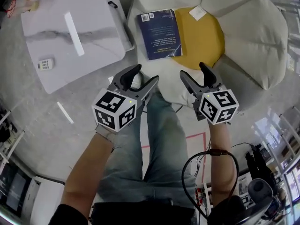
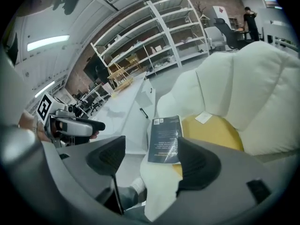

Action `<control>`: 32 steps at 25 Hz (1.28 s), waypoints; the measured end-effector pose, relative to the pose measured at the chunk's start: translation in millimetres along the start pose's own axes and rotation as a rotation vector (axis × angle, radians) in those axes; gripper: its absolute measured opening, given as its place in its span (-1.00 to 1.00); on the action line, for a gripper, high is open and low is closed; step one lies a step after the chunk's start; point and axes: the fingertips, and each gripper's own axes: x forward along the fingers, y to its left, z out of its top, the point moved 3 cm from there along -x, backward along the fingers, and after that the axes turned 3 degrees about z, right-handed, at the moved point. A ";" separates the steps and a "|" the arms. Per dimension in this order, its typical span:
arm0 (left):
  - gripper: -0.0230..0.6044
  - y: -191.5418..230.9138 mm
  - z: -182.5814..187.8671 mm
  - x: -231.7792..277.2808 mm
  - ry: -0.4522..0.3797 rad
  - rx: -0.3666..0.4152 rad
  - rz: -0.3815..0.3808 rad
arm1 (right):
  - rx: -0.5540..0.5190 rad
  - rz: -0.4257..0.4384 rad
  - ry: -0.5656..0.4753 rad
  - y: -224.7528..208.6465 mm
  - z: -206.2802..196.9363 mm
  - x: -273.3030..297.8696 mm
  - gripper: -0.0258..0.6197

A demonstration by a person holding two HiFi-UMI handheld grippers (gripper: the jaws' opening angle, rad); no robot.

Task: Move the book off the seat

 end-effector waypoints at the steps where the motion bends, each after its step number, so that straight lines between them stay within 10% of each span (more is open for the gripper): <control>1: -0.10 6.0 -6.6 9.7 0.009 -0.003 -0.005 | 0.000 0.001 0.011 -5.1 -6.0 10.1 0.11; 21: 0.06 118.6 -93.7 160.7 0.168 0.048 0.026 | 0.136 0.024 0.211 -105.1 -96.1 161.5 0.14; 32: 0.11 155.1 -132.7 200.7 0.231 -0.064 0.077 | 0.171 0.048 0.309 -130.5 -132.6 200.2 0.14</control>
